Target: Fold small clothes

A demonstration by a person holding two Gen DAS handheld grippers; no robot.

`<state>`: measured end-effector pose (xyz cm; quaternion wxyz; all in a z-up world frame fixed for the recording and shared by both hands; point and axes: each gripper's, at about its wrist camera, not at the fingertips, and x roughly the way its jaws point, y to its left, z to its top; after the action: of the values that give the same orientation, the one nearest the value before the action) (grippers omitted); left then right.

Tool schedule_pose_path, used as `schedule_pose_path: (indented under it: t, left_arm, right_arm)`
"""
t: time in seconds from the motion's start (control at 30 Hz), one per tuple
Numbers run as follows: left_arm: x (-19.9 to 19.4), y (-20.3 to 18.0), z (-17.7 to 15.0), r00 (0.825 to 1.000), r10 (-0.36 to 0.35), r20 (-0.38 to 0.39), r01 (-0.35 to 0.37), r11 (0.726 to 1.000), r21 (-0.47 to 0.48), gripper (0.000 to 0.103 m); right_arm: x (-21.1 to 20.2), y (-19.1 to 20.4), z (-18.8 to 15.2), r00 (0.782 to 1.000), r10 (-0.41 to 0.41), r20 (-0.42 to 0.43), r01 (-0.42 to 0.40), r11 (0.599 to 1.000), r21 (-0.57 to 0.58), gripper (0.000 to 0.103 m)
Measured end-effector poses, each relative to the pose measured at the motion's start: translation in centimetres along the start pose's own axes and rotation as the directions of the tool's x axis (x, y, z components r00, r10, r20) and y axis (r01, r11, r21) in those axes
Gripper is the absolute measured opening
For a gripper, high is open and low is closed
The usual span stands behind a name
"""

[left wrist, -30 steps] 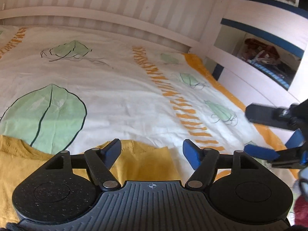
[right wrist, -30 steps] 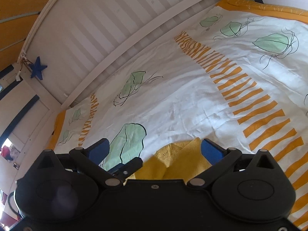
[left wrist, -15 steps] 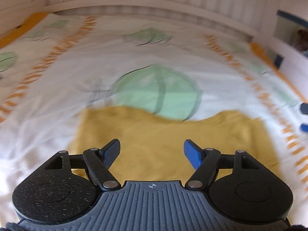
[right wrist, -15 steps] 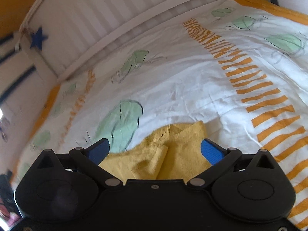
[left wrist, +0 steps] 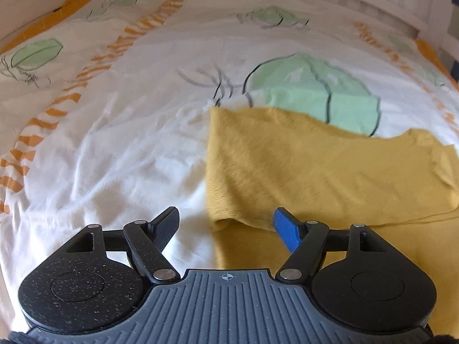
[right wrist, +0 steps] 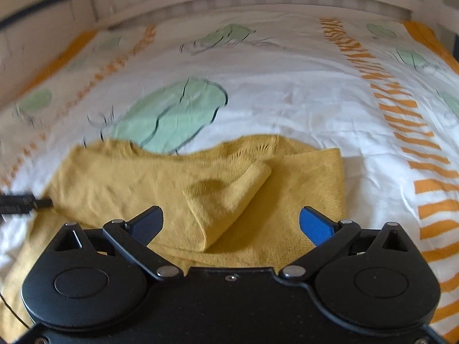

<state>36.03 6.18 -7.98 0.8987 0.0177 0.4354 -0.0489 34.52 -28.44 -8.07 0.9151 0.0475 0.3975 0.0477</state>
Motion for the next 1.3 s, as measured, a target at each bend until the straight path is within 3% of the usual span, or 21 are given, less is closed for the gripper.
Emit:
schedule_pose_path:
  t: [0.23,0.33,0.43,0.57,0.7,0.8,0.87,1.17,1.2,1.23,1.3]
  left_arm:
    - [1.1,1.4,-0.8,0.998,-0.036,-0.044,0.035,0.999,-0.033,0.076]
    - [1.2,1.5,-0.6,0.998,-0.043,-0.054,0.040,0.998,-0.045,0.076]
    - [1.3,1.6,-0.5,0.997,-0.046,-0.057,0.043,0.998,-0.044,0.077]
    - [1.3,1.7,-0.4,0.997,-0.050,-0.059,0.047,0.998,-0.048,0.077]
    - [1.3,1.6,-0.5,0.997,-0.050,-0.058,0.047,0.998,-0.051,0.077]
    - [1.3,1.6,-0.5,0.997,-0.052,-0.059,0.049,0.997,-0.052,0.077]
    - [1.3,1.6,-0.5,0.997,-0.056,-0.059,0.053,0.997,-0.056,0.077]
    - [1.3,1.7,-0.5,0.997,-0.061,-0.057,0.057,0.996,-0.065,0.077]
    - [1.2,1.8,-0.4,0.997,-0.063,-0.054,0.059,0.996,-0.070,0.077]
    - [1.0,1.8,-0.3,0.997,-0.066,-0.048,0.062,0.995,-0.076,0.077]
    - [0.4,2.1,0.0,0.998,-0.067,-0.015,0.066,0.994,-0.090,0.077]
  right_arm:
    - [2.5,1.5,-0.6,0.998,-0.061,-0.010,0.060,0.994,-0.090,0.099]
    - [2.9,1.0,-0.7,0.992,-0.124,-0.007,0.123,0.988,-0.089,0.084]
    - [2.9,-1.1,-0.9,0.987,-0.158,-0.024,0.158,0.987,-0.019,0.081]
    - [2.2,-3.9,-1.0,0.995,-0.093,-0.033,0.096,0.986,0.135,0.074]
    - [2.0,-4.7,-0.7,1.000,0.006,-0.009,-0.004,0.980,0.198,0.073]
    - [2.4,-4.6,-0.8,0.999,0.053,-0.012,-0.049,0.973,0.225,0.065]
    - [2.8,-4.6,-0.9,0.998,0.056,-0.014,-0.051,0.972,0.229,0.056]
    - [2.8,-5.2,-1.1,0.999,0.031,-0.012,-0.027,0.969,0.247,0.052]
    - [2.7,-5.0,-1.0,1.000,0.029,-0.001,-0.028,0.971,0.235,0.044]
    - [2.5,-4.8,-0.9,0.999,0.031,0.011,-0.032,0.973,0.227,0.011]
    - [2.0,-4.3,-0.6,0.998,0.046,0.036,-0.053,0.975,0.214,0.013]
